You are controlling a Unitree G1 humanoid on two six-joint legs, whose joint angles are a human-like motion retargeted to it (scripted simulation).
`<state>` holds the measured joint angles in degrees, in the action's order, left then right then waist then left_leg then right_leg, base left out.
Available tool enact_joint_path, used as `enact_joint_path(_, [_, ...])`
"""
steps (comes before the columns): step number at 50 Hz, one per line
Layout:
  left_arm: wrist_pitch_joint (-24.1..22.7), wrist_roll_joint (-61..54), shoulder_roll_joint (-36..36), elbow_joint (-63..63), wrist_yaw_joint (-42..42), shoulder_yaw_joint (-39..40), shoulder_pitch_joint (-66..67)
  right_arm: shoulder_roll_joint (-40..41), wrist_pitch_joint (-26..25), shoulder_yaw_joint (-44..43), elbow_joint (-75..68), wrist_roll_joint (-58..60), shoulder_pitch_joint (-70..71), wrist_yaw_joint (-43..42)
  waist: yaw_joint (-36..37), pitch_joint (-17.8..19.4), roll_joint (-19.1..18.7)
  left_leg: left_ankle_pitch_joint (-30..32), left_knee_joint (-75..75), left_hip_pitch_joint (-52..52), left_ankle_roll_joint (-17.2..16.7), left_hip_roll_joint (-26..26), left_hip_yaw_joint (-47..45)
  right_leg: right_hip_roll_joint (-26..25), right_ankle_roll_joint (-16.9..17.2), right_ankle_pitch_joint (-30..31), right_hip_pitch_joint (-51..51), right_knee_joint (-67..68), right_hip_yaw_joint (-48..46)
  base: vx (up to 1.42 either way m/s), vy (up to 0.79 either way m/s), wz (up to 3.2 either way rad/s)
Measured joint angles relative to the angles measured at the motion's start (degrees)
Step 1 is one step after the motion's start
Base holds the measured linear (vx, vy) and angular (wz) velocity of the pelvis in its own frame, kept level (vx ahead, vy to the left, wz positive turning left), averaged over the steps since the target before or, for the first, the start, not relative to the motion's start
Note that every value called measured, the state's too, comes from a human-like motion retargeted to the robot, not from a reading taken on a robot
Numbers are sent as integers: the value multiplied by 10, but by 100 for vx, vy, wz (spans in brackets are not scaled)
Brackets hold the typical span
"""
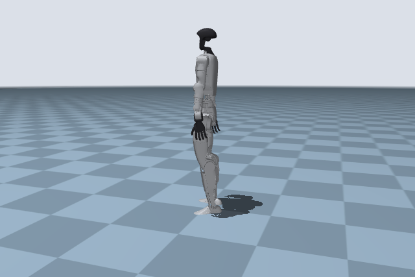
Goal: Upper body actions
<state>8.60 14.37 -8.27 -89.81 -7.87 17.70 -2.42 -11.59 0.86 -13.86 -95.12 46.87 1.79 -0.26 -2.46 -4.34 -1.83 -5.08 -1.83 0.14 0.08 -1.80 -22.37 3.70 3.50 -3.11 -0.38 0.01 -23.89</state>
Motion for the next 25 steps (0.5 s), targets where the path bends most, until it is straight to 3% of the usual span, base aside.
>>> enact_joint_path(16, [20, -11, -9, 10, -3, 27, 4, -7, -19, -4, -23, -45, -29, -8, 76, -2, 28, 45, -42, -96, -4, 58, 170, 52, 40, -49, 71, -8, -157, 5, 17, 124])
enact_joint_path(25, [37, 4, 1, -5, -4, 44, 21, 5, -8, 11, 12, -12, -34, 23, 163, -4, 36, 105, -37, -145, -48, 104, 262, 62, 79, -79, 111, 3, -273, -5, 27, 184])
